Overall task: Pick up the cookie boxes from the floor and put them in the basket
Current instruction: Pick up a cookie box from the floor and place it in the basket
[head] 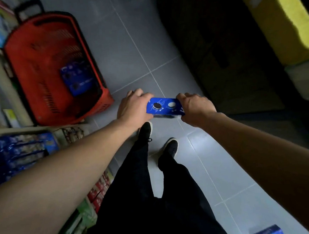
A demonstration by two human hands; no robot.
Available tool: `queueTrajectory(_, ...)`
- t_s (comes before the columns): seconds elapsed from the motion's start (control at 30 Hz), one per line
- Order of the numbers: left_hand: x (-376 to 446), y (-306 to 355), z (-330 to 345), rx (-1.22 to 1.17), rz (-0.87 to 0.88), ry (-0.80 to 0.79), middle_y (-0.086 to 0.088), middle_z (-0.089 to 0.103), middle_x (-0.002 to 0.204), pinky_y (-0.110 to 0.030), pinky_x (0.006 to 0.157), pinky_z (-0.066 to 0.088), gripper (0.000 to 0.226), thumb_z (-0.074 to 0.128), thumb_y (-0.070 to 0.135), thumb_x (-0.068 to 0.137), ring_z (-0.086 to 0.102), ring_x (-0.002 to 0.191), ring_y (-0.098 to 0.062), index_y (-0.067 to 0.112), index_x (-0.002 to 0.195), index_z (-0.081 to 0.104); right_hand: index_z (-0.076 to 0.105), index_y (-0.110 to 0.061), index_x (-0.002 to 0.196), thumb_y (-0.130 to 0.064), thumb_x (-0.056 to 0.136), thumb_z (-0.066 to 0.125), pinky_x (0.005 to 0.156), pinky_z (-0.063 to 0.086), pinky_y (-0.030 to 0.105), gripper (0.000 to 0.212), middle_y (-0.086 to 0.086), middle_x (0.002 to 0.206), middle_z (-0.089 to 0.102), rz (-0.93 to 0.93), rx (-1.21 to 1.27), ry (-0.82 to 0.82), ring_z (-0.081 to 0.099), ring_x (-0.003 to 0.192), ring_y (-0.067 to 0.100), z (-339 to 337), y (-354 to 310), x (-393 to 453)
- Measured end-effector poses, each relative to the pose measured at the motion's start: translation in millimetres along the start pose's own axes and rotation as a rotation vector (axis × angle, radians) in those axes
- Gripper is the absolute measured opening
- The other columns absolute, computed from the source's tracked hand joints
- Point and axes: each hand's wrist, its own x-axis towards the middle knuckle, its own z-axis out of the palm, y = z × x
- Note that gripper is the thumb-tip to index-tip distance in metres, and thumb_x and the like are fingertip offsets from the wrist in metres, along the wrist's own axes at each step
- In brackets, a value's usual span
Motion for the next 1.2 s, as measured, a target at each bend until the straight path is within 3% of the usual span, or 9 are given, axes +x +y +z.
queueTrajectory(0.17, -44, -22, -41, -0.028, -0.099, 0.064, 0.000, 0.056, 0.107, -0.037, 0.084, 0.049, 0.061, 0.081, 0.030, 0.061, 0.054, 0.100, -0.026, 0.029, 0.119, 0.062, 0.042, -0.023, 0.134, -0.022, 0.085, 0.068, 0.086, 0.048, 0.038, 0.055, 0.003, 0.117, 0.060, -0.137, -0.075, 0.016, 0.058, 0.103, 0.024, -30, -43, -9)
queueTrajectory(0.5, -92, -128, -82, -0.147, -0.266, 0.136, 0.001, 0.054, 0.097, -0.038, 0.074, 0.048, 0.043, 0.072, 0.033, 0.065, 0.051, 0.093, -0.024, 0.028, 0.107, 0.063, 0.043, -0.025, 0.132, -0.031, 0.084, 0.072, 0.069, 0.046, 0.029, 0.057, 0.000, 0.113, 0.063, -0.363, -0.234, -0.027, 0.057, 0.090, 0.017, -56, -163, 40)
queueTrajectory(0.7, -87, -189, -97, -0.160, -0.313, 0.146, 0.000, 0.053, 0.094, -0.036, 0.072, 0.048, 0.040, 0.072, 0.028, 0.064, 0.050, 0.092, -0.025, 0.024, 0.104, 0.064, 0.044, -0.025, 0.132, -0.031, 0.083, 0.072, 0.073, 0.048, 0.030, 0.056, -0.001, 0.112, 0.062, -0.383, -0.279, -0.069, 0.060, 0.095, 0.019, -66, -225, 79)
queueTrajectory(0.87, -70, -241, -114, -0.160, -0.359, 0.116, -0.003, 0.055, 0.101, -0.038, 0.077, 0.049, 0.055, 0.076, 0.028, 0.063, 0.053, 0.096, -0.026, 0.022, 0.116, 0.064, 0.045, -0.027, 0.127, -0.032, 0.079, 0.072, 0.083, 0.051, 0.036, 0.055, -0.002, 0.111, 0.061, -0.426, -0.275, -0.141, 0.060, 0.098, 0.020, -74, -268, 125)
queueTrajectory(1.07, -26, -305, -124, -0.126, -0.454, 0.130, -0.006, 0.057, 0.095, -0.041, 0.075, 0.051, 0.041, 0.074, 0.022, 0.064, 0.057, 0.091, -0.029, 0.020, 0.104, 0.065, 0.039, -0.024, 0.133, -0.037, 0.078, 0.071, 0.086, 0.053, 0.041, 0.065, 0.003, 0.122, 0.058, -0.553, -0.279, -0.145, 0.059, 0.108, 0.028, -82, -312, 206)
queueTrajectory(1.2, 11, -353, -110, -0.101, -0.549, 0.202, -0.008, 0.057, 0.105, -0.041, 0.083, 0.049, 0.055, 0.076, 0.018, 0.065, 0.055, 0.100, -0.032, 0.020, 0.118, 0.063, 0.042, -0.020, 0.135, -0.039, 0.078, 0.071, 0.091, 0.050, 0.043, 0.067, 0.003, 0.129, 0.045, -0.608, -0.296, -0.115, 0.052, 0.116, 0.029, -73, -341, 275)
